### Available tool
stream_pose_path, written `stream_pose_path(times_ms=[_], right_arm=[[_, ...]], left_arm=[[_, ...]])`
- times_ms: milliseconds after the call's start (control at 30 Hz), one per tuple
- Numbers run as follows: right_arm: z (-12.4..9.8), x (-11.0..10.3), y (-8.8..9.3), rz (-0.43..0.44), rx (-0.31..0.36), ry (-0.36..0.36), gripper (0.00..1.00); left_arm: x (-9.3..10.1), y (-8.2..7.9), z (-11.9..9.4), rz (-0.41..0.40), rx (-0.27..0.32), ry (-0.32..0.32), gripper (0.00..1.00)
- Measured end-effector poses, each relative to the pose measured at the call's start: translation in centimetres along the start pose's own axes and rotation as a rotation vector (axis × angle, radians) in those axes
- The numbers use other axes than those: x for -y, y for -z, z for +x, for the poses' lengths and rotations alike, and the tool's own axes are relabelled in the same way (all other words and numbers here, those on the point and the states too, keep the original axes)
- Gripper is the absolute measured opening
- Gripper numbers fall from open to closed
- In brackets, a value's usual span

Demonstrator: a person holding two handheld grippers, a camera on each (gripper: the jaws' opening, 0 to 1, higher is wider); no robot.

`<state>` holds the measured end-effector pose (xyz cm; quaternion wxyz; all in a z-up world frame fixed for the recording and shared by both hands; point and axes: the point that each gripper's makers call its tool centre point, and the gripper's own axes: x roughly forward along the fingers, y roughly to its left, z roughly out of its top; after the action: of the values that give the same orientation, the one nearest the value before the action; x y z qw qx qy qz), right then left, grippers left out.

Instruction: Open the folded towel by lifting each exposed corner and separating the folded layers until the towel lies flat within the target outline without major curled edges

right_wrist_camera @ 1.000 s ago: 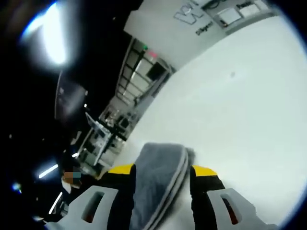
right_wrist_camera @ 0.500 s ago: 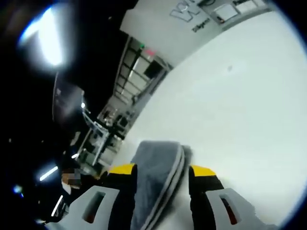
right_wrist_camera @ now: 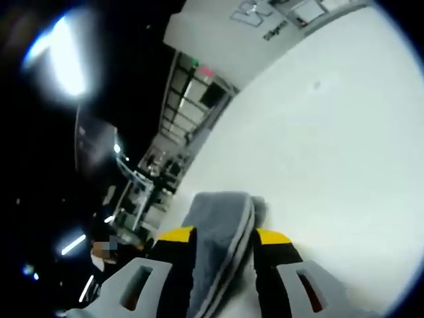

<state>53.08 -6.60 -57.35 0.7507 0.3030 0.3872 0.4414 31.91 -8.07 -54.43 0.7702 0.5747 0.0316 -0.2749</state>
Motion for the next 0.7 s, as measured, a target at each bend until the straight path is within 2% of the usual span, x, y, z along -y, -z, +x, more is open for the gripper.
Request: stream_pose_path(times_ms=[267,533,633,700], right_arm=[[-0.5,-0.6,-0.3,0.034,0.009,-0.05,0.22],[0.5,0.3,0.5,0.0,-0.021,-0.022,0.19],[0.6,0.1,0.3,0.012,-0.026,-0.037,0.12],[0.7,0.2,0.1,-0.001,-0.025,-0.037,0.04]], left_arm=[[-0.1,0.0,0.0,0.006,0.001,-0.001,0.05],[0.0,0.0,0.0,0.005,0.001,0.002,0.05],[-0.2,0.0,0.0,0.005,0.002,0.001,0.05],[-0.3,0.1,0.0,0.003,0.002,-0.001,0.05]])
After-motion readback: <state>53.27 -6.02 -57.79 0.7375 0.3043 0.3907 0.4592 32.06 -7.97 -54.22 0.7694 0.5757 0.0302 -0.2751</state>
